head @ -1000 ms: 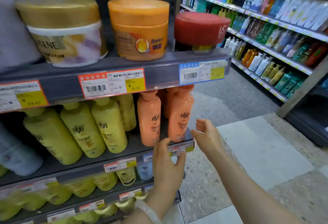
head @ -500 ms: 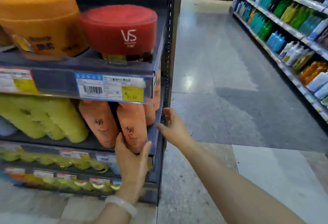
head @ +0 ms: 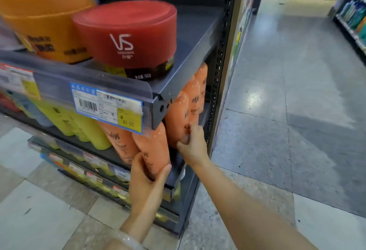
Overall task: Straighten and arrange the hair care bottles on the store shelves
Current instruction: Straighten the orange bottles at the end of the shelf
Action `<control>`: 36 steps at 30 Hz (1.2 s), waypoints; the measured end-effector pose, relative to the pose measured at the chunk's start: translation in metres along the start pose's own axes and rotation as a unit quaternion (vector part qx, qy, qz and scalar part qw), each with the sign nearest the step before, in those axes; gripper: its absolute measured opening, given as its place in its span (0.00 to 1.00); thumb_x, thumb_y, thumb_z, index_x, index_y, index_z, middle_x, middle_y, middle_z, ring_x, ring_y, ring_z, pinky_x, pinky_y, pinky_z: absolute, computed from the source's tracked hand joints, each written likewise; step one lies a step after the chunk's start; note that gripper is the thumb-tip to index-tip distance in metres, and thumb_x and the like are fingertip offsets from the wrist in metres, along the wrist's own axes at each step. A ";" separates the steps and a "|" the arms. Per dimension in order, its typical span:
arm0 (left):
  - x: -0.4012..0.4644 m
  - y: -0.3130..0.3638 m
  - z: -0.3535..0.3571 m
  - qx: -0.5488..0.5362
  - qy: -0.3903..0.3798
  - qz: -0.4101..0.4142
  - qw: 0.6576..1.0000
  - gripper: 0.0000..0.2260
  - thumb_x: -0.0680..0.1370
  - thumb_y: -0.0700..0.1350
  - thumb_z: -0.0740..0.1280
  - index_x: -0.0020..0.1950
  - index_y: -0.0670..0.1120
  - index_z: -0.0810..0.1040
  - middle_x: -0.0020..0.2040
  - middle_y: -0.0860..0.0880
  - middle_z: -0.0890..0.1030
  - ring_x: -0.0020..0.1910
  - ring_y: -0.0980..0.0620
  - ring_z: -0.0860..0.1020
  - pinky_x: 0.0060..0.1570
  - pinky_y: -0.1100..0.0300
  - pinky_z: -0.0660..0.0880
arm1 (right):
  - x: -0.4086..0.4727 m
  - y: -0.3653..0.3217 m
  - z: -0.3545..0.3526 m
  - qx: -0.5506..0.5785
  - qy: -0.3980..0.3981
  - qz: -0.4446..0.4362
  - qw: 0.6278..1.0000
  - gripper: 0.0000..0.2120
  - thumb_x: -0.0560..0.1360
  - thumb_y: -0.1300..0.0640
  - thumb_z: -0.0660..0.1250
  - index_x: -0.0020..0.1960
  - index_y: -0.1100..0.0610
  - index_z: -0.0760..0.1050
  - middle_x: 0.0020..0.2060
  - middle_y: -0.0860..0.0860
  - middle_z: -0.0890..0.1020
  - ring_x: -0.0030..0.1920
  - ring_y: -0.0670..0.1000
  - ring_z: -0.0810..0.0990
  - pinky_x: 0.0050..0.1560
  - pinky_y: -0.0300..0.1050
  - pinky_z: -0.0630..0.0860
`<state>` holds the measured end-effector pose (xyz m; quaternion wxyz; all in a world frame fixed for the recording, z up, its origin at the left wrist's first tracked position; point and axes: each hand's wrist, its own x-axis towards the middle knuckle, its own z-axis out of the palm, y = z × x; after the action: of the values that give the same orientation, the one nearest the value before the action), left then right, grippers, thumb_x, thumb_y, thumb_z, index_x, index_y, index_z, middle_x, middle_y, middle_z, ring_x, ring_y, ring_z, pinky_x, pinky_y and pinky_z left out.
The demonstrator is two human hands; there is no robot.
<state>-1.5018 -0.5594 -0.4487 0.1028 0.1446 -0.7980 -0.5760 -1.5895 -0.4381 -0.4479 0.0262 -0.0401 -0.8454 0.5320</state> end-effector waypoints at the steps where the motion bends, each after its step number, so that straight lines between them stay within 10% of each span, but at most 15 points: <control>1: -0.001 0.001 0.002 -0.001 0.006 -0.009 1.000 0.28 0.65 0.52 0.76 0.60 0.58 0.69 0.56 0.52 0.79 0.54 0.54 0.78 0.55 0.50 0.76 | 0.001 0.002 -0.002 -0.003 -0.002 0.004 1.000 0.25 0.64 0.60 0.69 0.60 0.60 0.68 0.56 0.58 0.71 0.55 0.57 0.73 0.50 0.45 0.71; 13: -0.010 0.012 0.015 -0.024 0.050 -0.044 0.997 0.25 0.69 0.42 0.74 0.55 0.64 0.67 0.52 0.58 0.79 0.51 0.63 0.77 0.47 0.67 0.71 | 0.003 0.018 -0.011 0.017 -0.052 -0.061 0.997 0.25 0.62 0.53 0.72 0.56 0.55 0.69 0.51 0.55 0.76 0.52 0.55 0.76 0.51 0.56 0.75; 20: -0.011 0.009 0.020 -0.016 0.076 -0.042 0.996 0.26 0.68 0.44 0.75 0.58 0.62 0.67 0.55 0.53 0.79 0.53 0.54 0.78 0.52 0.57 0.74 | 0.007 0.019 -0.014 0.030 -0.079 -0.055 0.995 0.24 0.65 0.59 0.74 0.57 0.55 0.68 0.45 0.47 0.77 0.46 0.48 0.76 0.45 0.43 0.71; 36: -0.008 0.009 0.023 -0.027 0.085 -0.031 0.996 0.25 0.66 0.47 0.75 0.56 0.62 0.68 0.55 0.51 0.79 0.53 0.53 0.79 0.55 0.51 0.76 | 0.010 0.025 -0.016 0.030 -0.103 -0.055 0.993 0.29 0.61 0.56 0.77 0.58 0.53 0.69 0.54 0.53 0.79 0.55 0.54 0.78 0.56 0.55 0.75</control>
<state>-1.5028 -0.5329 -0.4472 0.1562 0.2151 -0.7658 -0.5856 -1.5973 -0.4118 -0.4631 -0.0308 0.0628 -0.8280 0.5563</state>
